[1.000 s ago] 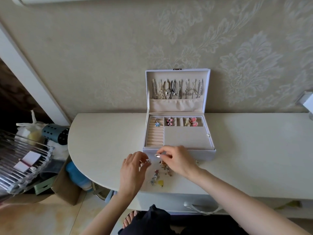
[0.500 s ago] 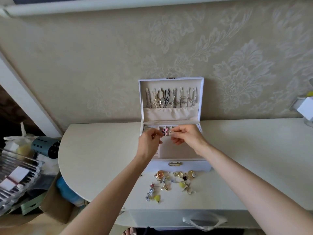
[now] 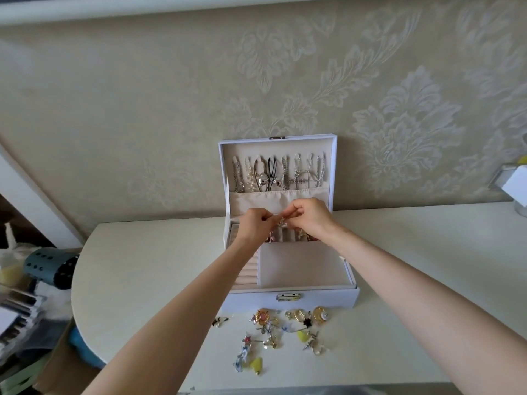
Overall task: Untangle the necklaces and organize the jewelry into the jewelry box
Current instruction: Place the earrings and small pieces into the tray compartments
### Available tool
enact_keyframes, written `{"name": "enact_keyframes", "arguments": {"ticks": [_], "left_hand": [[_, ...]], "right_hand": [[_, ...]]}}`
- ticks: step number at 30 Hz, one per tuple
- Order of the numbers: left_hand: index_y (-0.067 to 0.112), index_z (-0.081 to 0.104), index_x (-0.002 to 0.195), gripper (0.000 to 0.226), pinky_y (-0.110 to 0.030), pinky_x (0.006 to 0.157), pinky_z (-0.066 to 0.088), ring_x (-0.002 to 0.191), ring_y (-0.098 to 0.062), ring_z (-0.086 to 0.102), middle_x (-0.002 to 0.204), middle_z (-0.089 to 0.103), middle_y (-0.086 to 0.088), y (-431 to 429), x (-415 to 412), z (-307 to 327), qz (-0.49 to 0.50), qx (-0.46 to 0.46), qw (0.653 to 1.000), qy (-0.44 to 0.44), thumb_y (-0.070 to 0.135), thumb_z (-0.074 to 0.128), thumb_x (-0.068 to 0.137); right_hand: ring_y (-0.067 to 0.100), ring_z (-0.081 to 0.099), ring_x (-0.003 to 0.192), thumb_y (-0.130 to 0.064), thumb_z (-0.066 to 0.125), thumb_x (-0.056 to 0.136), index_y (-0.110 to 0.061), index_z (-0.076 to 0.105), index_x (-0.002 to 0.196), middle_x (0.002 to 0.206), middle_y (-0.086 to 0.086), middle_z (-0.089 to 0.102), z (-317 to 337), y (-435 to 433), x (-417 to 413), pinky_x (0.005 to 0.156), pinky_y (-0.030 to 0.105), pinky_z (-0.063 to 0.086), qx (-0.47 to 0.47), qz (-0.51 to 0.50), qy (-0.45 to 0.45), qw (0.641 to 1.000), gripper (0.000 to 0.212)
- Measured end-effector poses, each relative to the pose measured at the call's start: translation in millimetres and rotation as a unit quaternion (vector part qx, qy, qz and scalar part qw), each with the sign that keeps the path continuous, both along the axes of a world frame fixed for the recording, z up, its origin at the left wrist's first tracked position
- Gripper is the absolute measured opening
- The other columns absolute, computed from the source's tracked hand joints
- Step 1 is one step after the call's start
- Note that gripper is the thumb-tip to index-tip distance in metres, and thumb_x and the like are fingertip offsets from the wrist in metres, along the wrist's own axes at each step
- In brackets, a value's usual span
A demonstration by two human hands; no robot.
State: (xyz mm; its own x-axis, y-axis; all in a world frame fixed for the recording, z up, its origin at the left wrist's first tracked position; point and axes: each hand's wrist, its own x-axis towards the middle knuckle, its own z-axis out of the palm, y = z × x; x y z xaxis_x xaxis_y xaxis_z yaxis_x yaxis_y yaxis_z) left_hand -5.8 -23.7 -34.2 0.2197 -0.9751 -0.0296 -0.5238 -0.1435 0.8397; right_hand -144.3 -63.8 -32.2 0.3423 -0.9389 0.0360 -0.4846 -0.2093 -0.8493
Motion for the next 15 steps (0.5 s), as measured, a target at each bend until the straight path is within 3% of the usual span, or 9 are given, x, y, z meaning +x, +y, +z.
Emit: {"name": "enact_keyframes", "arguments": {"ticks": [2,7,9,12,15], "left_hand": [[0.000,0.065,0.078,0.024,-0.014,0.040,0.031,0.041,-0.004,0.043,0.055,0.052,-0.003,-4.6,-1.5,-2.2,-0.001,0.009,1.000,-0.005,0.021,0.061,0.091],[0.002,0.062,0.074,0.026,-0.010,0.037,0.032,0.035,-0.001,0.048,0.055,0.053,-0.002,-11.3,-1.5,-6.2,-0.006,0.001,0.998,-0.057,0.022,0.061,0.091],[0.003,0.063,0.075,0.026,-0.010,0.040,0.034,0.042,-0.005,0.048,0.059,0.056,-0.004,-11.4,0.0,-7.3,-0.006,-0.005,0.996,-0.087,0.023,0.061,0.091],[-0.002,0.066,0.083,0.024,-0.020,0.050,0.032,0.062,-0.016,0.051,0.075,0.062,-0.011,-8.3,4.4,-8.5,0.020,-0.041,0.990,-0.132,0.020,0.061,0.091],[-0.005,0.066,0.087,0.023,-0.019,0.058,0.029,0.074,-0.022,0.053,0.089,0.064,-0.017,-3.5,10.2,-14.0,0.053,-0.097,0.983,-0.147,0.016,0.059,0.092]], "right_hand": [[0.015,0.064,0.070,0.009,0.066,0.077,-0.004,0.071,0.089,0.082,0.012,0.070,-4.8,-1.9,0.3,0.061,0.012,0.050,-0.037,-0.003,0.017,0.999,0.018],[0.017,0.063,0.077,0.000,0.069,0.079,-0.006,0.071,0.086,0.085,0.008,0.072,-13.5,-2.3,-1.3,0.075,0.030,0.051,-0.138,0.006,0.063,0.988,0.009],[0.014,0.058,0.078,-0.007,0.068,0.082,-0.008,0.072,0.088,0.088,0.006,0.072,-14.0,-0.8,-1.5,0.073,0.028,0.045,-0.174,0.016,0.107,0.979,0.007],[0.019,0.057,0.094,-0.019,0.065,0.086,-0.013,0.072,0.094,0.093,0.003,0.072,-12.3,0.7,0.0,0.071,0.025,0.034,-0.221,0.021,0.184,0.958,0.012],[0.020,0.055,0.101,-0.023,0.060,0.089,-0.017,0.072,0.096,0.097,0.001,0.070,-10.9,0.6,2.8,0.077,0.026,0.034,-0.236,0.028,0.254,0.938,0.015]]}}
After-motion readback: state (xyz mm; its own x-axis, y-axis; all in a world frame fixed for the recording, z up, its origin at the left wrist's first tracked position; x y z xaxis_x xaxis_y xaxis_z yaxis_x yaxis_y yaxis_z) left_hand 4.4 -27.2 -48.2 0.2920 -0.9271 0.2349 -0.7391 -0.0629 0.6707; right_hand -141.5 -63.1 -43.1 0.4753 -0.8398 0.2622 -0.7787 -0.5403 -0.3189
